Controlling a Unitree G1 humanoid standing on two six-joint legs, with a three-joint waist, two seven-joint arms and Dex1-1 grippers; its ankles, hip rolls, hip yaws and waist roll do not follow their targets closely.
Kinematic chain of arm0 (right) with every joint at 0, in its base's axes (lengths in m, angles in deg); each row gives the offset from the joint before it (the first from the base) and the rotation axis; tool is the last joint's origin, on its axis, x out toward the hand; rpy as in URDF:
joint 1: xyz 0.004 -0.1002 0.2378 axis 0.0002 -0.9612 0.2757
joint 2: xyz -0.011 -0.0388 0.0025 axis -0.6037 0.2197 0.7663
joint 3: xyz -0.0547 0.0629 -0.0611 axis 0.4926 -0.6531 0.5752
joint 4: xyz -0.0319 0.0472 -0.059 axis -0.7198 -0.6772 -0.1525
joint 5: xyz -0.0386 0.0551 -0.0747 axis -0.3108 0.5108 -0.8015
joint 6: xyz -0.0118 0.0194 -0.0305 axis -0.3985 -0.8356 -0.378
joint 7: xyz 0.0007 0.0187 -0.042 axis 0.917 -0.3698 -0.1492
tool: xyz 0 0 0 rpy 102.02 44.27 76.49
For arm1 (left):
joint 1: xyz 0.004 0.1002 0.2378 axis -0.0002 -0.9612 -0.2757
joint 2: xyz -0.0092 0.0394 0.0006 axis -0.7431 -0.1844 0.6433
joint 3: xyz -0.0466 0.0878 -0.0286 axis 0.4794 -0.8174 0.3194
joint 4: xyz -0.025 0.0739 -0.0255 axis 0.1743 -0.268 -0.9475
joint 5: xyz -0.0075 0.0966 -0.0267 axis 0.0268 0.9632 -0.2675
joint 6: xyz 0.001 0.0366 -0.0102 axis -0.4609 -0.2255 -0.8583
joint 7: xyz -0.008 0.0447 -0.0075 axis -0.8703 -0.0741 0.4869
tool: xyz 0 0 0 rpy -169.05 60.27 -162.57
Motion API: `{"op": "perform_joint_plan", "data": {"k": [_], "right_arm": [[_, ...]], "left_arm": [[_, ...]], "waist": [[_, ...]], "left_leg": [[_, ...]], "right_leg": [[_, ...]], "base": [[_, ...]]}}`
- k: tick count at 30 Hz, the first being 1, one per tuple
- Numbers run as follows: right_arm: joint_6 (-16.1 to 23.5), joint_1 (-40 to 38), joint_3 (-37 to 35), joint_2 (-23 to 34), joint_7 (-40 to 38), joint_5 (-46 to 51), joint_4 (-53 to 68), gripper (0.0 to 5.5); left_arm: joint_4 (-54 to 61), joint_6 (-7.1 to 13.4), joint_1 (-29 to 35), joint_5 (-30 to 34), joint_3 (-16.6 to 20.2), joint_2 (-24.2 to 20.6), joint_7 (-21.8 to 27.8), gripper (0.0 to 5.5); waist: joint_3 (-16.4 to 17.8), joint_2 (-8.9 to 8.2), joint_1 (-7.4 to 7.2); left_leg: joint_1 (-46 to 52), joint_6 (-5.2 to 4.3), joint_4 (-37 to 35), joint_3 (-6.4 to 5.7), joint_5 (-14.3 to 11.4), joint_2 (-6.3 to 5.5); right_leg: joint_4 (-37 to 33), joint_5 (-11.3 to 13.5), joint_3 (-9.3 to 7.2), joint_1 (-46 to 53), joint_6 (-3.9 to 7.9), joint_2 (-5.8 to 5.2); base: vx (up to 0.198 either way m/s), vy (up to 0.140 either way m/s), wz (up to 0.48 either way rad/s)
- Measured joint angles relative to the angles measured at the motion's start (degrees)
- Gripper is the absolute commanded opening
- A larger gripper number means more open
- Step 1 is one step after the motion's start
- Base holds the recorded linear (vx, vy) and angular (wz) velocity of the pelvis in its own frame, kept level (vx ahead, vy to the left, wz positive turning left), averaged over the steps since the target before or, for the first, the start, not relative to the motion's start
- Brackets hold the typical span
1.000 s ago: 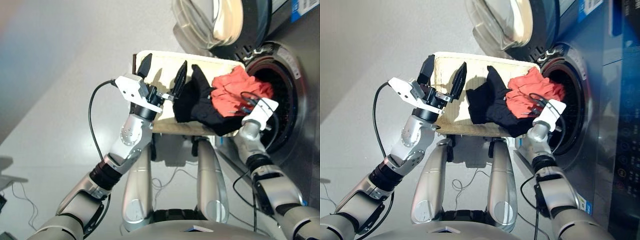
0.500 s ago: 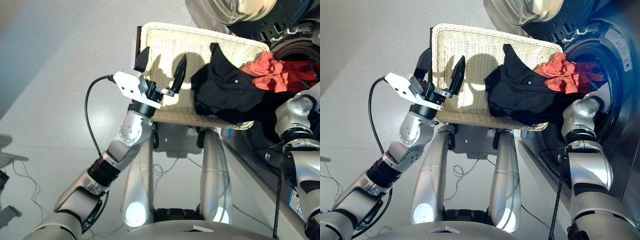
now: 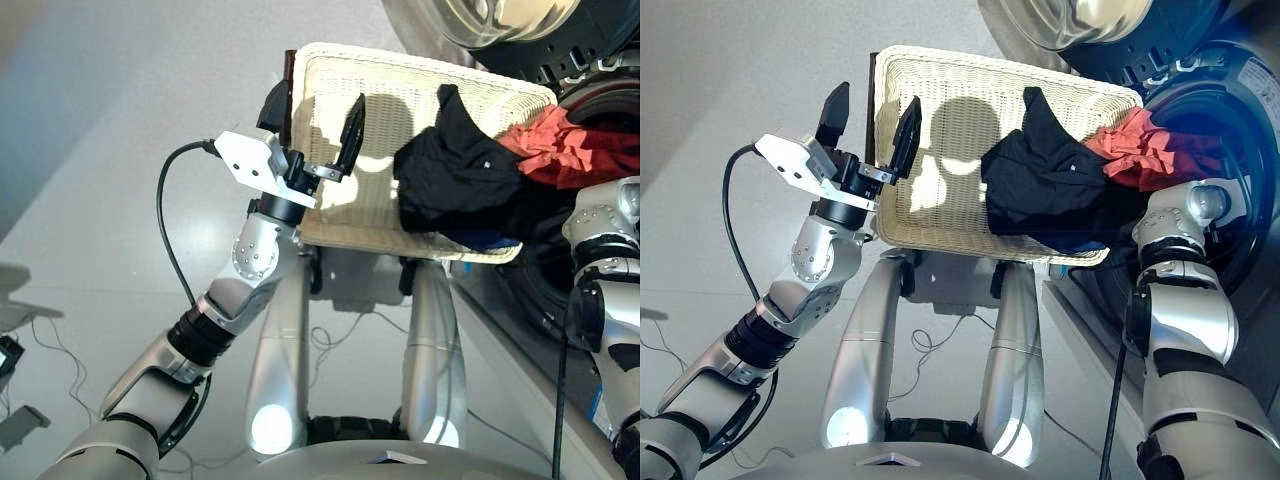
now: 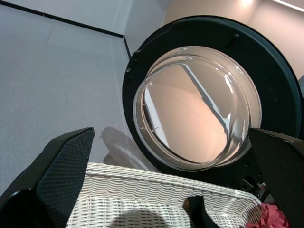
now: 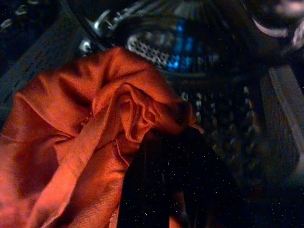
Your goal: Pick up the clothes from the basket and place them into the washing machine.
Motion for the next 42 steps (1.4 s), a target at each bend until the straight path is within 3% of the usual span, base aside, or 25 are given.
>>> {"op": "perform_joint_plan", "data": {"k": [1,2,3,6,9,14,19,25,30,38,42], "right_arm": [[0.0,0.0,0.0,0.0,0.0,0.5,-0.3,0.22],[0.0,-0.1,0.1,0.0,0.0,0.7,-0.4,3.52],[0.0,-0.2,0.2,0.0,0.0,0.7,-0.4,5.50],[0.3,-0.8,1.0,-0.7,0.7,0.4,1.0,5.50],[1.4,-7.3,4.5,-4.6,1.6,-4.5,11.8,5.50],[2.6,-12.9,7.7,-9.2,2.2,-13.6,19.7,5.50],[2.5,-20.5,14.2,-16.1,4.0,-22.5,31.1,5.50],[2.0,-26.2,19.7,-20.5,8.8,-27.2,37.8,5.50],[0.0,-29.3,24.9,-19.1,14.4,-32.0,43.0,5.50],[-5.7,-28.9,32.0,-8.8,23.7,-45.3,46.7,5.50],[-9.2,-26.2,33.2,-6.8,25.1,-51.1,44.4,5.50]], "left_arm": [[0.0,0.0,0.0,0.0,0.0,0.0,0.0,5.50],[0.0,0.0,0.0,-0.1,0.0,0.0,0.0,5.50],[0.0,0.0,0.0,-0.1,0.0,0.0,0.0,5.50],[0.0,0.0,0.0,-0.1,0.1,0.1,-0.1,5.50],[-0.1,0.0,-0.2,0.1,0.3,1.3,-0.8,5.50],[-0.1,0.2,-0.6,0.2,0.9,3.5,-1.1,5.50],[-0.1,0.3,-1.2,0.6,1.8,5.1,-1.2,5.50],[0.0,0.4,-2.3,0.7,3.9,5.6,-1.2,5.50],[0.0,0.4,-3.3,0.7,5.4,5.8,-0.9,5.50],[0.1,0.4,-3.9,0.7,5.9,5.6,2.2,5.50],[0.2,0.3,-4.3,0.7,6.0,5.5,3.3,5.50]], "waist": [[0.0,0.00,0.00],[0.0,0.00,0.00],[0.0,0.00,-0.02],[0.0,-0.04,-0.43],[0.0,-0.18,-2.08],[0.0,-0.24,-4.42],[0.0,-0.25,-4.53],[0.0,-0.28,-4.53],[0.0,-0.72,-5.35],[0.0,-1.11,-5.66],[0.0,-1.22,-5.75]], "left_leg": [[0.0,0.07,0.2,0.01,-0.1,-0.02],[0.0,0.12,0.3,0.04,-0.3,-0.02],[0.0,0.16,0.4,0.09,-0.4,-0.01],[0.1,0.25,0.5,0.27,-0.5,0.01],[0.5,0.24,0.4,0.42,-0.6,0.14],[1.4,0.33,0.2,0.92,-0.8,0.54],[1.6,-0.42,-0.8,0.78,-0.4,1.44],[1.7,-0.73,-1.7,0.59,-0.3,1.40],[1.7,-0.95,-1.9,0.55,-0.2,1.29],[1.7,-0.78,-2.0,0.33,-0.3,1.31],[1.7,-0.89,-2.2,0.19,-0.2,1.39]], "right_leg": [[0.0,-0.1,0.02,0.1,0.08,-0.02],[0.1,-0.1,0.03,0.1,0.18,-0.04],[0.1,-0.1,0.15,0.2,0.30,-0.04],[0.1,0.0,0.37,0.2,0.58,-0.01],[0.1,-0.1,0.60,0.6,0.29,0.15],[0.4,-0.2,1.17,0.7,0.11,0.57],[0.1,0.0,1.09,0.5,-0.75,1.30],[0.0,-0.3,0.55,0.4,-0.98,1.40],[0.1,-0.3,0.41,0.4,-0.83,1.38],[0.1,-0.4,0.18,0.4,-0.84,1.39],[0.2,-0.4,0.02,0.4,-0.87,1.39]], "base": [[0.000,0.000,0.000],[0.000,0.000,0.000],[0.000,0.000,0.000],[0.000,0.000,0.000],[0.000,0.000,0.000],[0.000,0.000,0.000],[0.000,0.000,0.000],[0.000,0.000,0.000],[0.000,0.000,0.000],[0.000,0.000,0.000],[0.000,0.000,0.000]]}}
